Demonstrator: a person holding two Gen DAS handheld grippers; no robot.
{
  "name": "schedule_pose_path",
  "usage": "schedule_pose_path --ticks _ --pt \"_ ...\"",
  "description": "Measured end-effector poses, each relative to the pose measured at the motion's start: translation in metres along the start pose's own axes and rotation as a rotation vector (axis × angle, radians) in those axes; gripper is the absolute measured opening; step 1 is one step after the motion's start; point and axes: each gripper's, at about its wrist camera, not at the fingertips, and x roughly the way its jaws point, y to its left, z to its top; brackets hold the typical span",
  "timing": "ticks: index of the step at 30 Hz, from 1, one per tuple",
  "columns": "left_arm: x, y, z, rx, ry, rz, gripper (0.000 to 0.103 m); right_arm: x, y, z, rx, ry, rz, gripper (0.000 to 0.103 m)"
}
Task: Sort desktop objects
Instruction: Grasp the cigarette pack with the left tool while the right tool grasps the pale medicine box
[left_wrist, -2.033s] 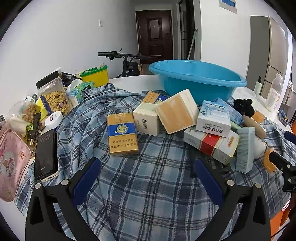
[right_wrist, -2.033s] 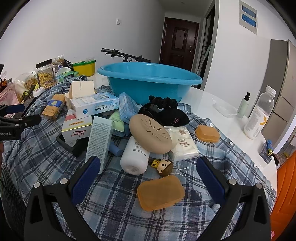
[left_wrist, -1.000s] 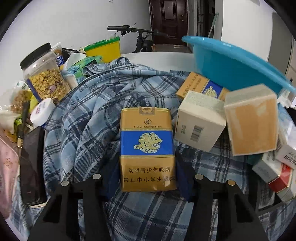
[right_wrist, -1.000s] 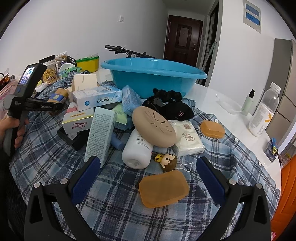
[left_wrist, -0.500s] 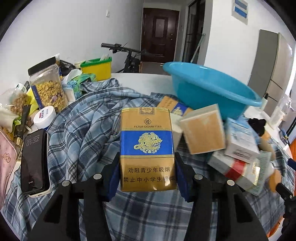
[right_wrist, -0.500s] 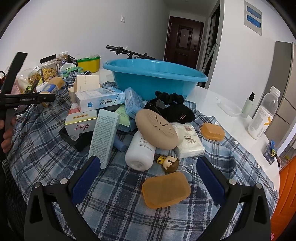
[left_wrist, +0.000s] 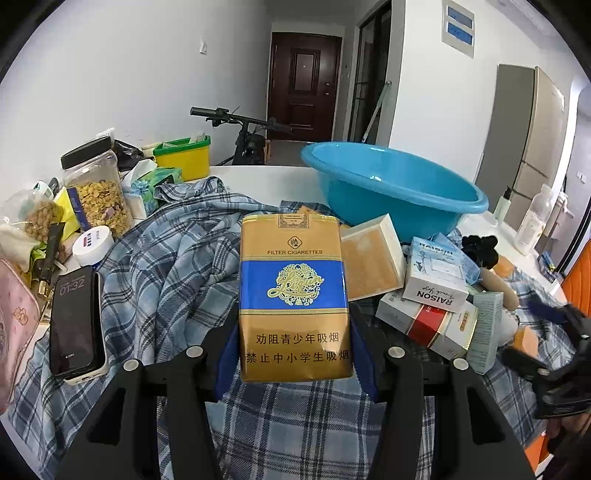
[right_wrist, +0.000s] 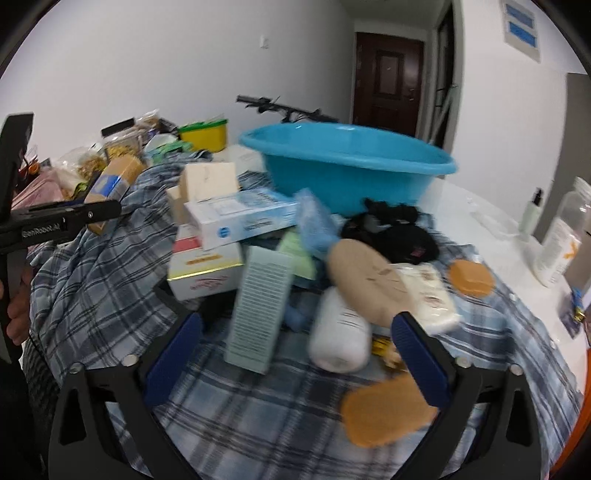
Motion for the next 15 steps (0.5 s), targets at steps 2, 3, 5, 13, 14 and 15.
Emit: schedule_pose_path --ticks 2,3,5,13,14,15 --pt "-0.003 0.003 0.000 -0.008 -0.004 -0.005 0.056 0.010 0.003 0.003 0.002 0.021 -0.007 0.080" --pt "-0.004 0.004 0.000 -0.011 -0.005 -0.004 0.056 0.014 0.005 0.004 -0.007 0.025 -0.030 0.080" --pt "-0.006 0.006 0.000 -0.015 -0.007 -0.009 0.056 0.019 0.006 0.007 -0.017 0.035 -0.046 0.080" --pt "-0.004 -0.008 -0.001 0.011 -0.003 -0.028 0.056 0.023 0.002 0.008 -0.017 0.032 0.027 0.031" --pt "-0.004 -0.009 -0.001 0.014 -0.002 -0.030 0.056 0.022 0.001 0.007 -0.012 0.025 0.036 0.030" --pt "-0.004 -0.012 -0.001 0.020 -0.002 -0.034 0.056 0.019 0.000 0.007 -0.009 0.015 0.050 0.030"
